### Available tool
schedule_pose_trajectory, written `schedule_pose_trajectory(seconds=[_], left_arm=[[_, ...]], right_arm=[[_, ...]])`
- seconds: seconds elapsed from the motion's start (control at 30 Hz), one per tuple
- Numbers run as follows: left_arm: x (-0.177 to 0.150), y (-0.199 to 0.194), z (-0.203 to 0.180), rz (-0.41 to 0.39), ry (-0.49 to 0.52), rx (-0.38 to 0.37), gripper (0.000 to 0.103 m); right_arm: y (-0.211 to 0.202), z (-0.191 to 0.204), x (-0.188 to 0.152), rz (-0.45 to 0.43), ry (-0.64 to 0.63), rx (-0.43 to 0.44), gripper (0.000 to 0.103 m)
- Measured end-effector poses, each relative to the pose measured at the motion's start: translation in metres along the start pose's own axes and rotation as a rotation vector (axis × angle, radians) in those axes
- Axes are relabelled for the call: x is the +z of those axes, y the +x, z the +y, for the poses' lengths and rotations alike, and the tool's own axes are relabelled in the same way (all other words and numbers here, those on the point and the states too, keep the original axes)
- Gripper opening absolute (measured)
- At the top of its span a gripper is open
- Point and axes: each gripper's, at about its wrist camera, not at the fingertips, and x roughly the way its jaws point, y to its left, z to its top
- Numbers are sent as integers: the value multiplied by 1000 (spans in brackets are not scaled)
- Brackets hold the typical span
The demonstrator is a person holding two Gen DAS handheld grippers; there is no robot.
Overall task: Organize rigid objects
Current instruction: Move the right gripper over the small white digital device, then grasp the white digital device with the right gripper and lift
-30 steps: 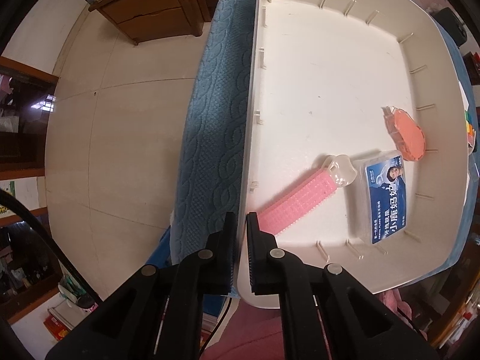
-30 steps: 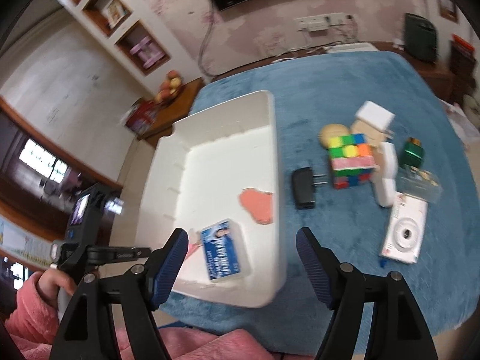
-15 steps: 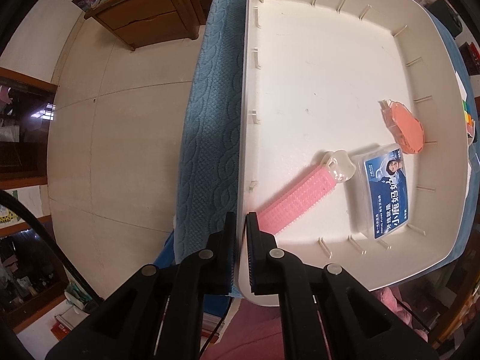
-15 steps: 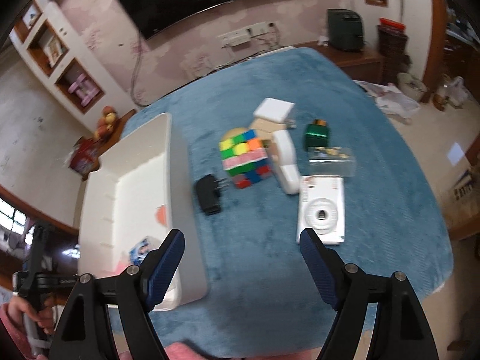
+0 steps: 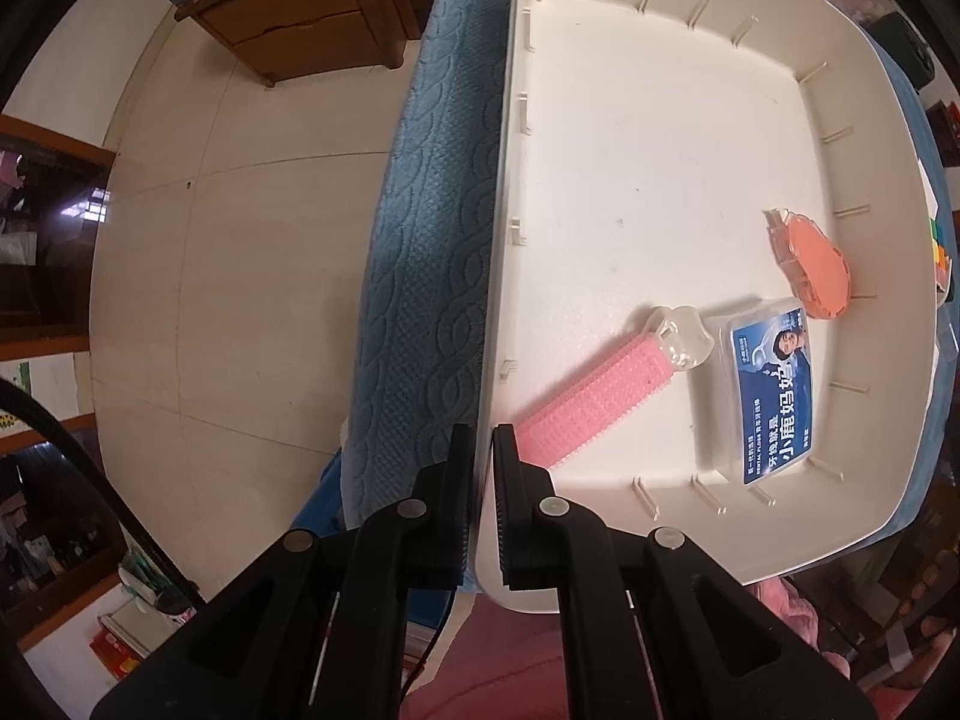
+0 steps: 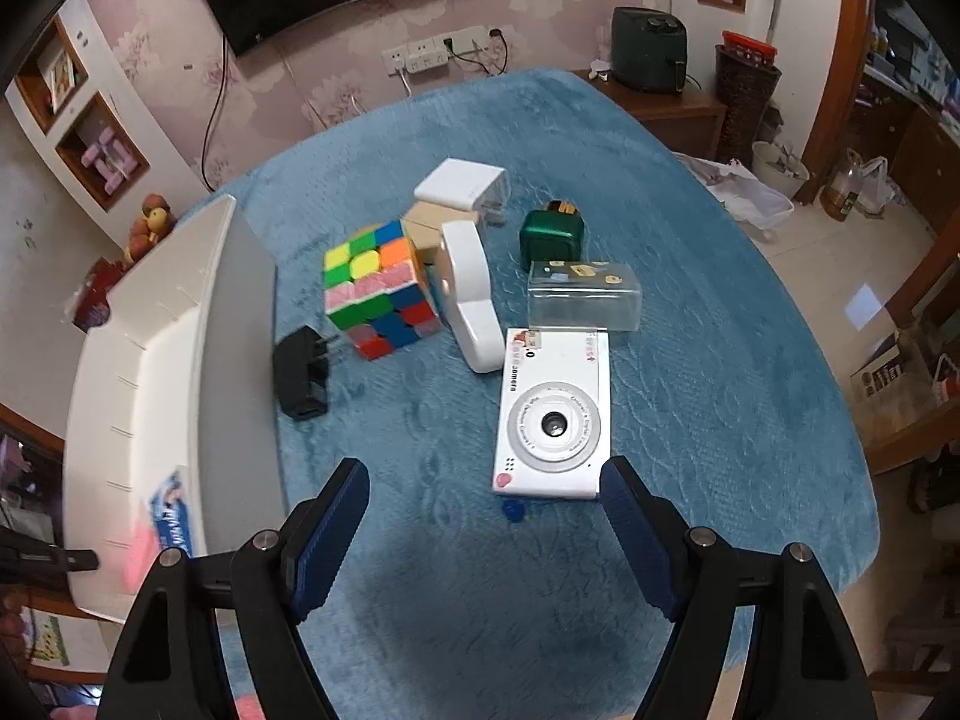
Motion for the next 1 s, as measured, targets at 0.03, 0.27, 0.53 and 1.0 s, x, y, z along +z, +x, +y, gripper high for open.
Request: schedule_pose_trajectory(seconds=[0.03,0.27,0.53,1.0], left_arm=[[1,0,2,2,-4,-1,7],[2,1,8,15,-43,1,8],[5,2,7,30,-68,24,9],[7,0,-2,40,-75,51,10]], right_arm=[[5,-2,1,6,-3,-2,80],[30,-9,11,53,-16,-30,80],[55,-22,24,100,-9,-65,80],[75,-27,28,154,-57,-73,61]])
